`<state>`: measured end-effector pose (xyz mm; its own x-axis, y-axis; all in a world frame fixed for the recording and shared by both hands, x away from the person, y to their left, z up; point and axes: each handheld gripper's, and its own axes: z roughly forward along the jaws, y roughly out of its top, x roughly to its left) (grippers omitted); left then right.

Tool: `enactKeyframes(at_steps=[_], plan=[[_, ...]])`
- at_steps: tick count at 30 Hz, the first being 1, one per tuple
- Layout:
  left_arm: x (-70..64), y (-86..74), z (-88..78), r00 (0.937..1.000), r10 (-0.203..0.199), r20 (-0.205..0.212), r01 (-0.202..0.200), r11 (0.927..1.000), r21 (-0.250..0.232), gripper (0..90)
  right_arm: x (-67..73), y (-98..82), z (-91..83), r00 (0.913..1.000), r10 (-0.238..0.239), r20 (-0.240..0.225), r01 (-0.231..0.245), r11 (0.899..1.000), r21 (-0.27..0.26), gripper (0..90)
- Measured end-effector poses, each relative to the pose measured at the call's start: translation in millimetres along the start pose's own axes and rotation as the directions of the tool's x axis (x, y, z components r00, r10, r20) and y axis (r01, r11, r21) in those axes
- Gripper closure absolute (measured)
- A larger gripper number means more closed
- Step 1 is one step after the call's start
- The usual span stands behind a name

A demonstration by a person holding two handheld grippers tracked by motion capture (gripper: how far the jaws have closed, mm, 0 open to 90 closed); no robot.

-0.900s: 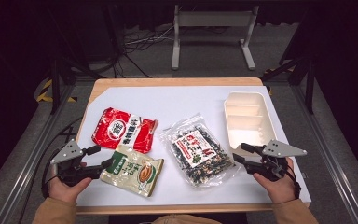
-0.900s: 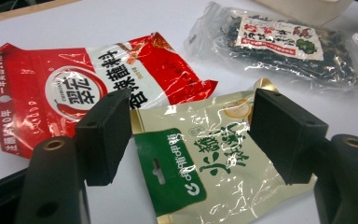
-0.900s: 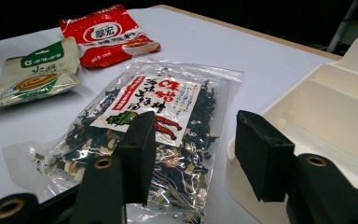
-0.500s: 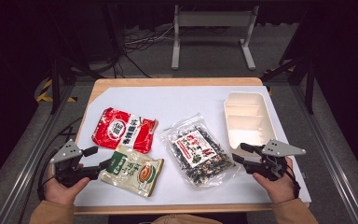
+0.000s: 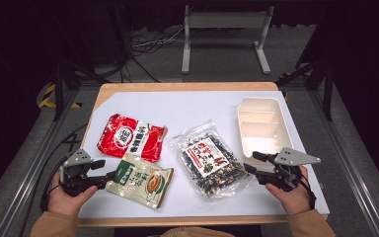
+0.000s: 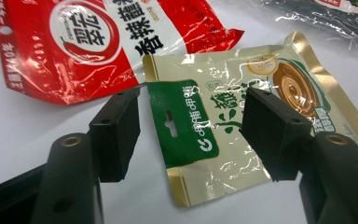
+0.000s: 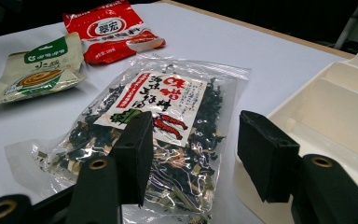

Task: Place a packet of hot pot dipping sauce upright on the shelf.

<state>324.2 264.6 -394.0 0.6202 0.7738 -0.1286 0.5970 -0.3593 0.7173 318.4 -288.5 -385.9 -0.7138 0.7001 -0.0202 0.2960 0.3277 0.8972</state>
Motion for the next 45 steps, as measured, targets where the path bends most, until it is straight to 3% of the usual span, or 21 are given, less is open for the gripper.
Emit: enactKeyframes(at_steps=[4, 6, 11, 14, 20, 28, 45], plan=[[4.7, -1.6, 5.4, 0.9998, -0.014, 0.017, 0.014, 0.9998, 0.014, 37.8, 0.3, 0.2, 0.6, 1.0, 0.002, -0.003, -0.002, 1.0, 0.001, 45.1], [10.8, -3.8, 9.5, 0.9985, -0.044, 0.034, 0.043, 0.999, 0.013, 37.7, 0.7, 0.1, 1.4, 1.0, 0.004, -0.005, -0.004, 1.0, 0.004, 44.8], [24.3, -7.3, 18.3, 0.9891, -0.104, 0.104, 0.102, 0.9945, 0.02, 42.0, 1.4, 0.0, 2.3, 1.0, 0.0, -0.007, 0.0, 1.0, 0.009, 44.3], [28.7, -9.1, 24.5, 0.9869, -0.122, 0.105, 0.12, 0.9923, 0.032, 41.9, 0.9, -0.6, 3.1, 0.9999, 0.007, -0.009, -0.007, 1.0, 0.012, 43.9], [30.8, -10.3, 32.2, 0.9868, -0.127, 0.1, 0.123, 0.9912, 0.049, 40.8, 0.9, -1.1, 3.7, 1.0, 0.001, -0.009, -0.001, 1.0, 0.016, 43.2], [37.2, -14.4, 40.1, 0.9732, -0.177, 0.146, 0.166, 0.9825, 0.084, 36.9, 1.9, -1.9, 6.8, 1.0, -0.001, 0.007, 0.001, 0.999, 0.042, 42.9], [36.1, -17.0, 49.9, 0.9651, -0.191, 0.179, 0.17, 0.9775, 0.124, 37.1, 1.9, -1.8, 7.0, 1.0, 0.0, 0.0, 0.0, 0.999, 0.04, 41.4]])
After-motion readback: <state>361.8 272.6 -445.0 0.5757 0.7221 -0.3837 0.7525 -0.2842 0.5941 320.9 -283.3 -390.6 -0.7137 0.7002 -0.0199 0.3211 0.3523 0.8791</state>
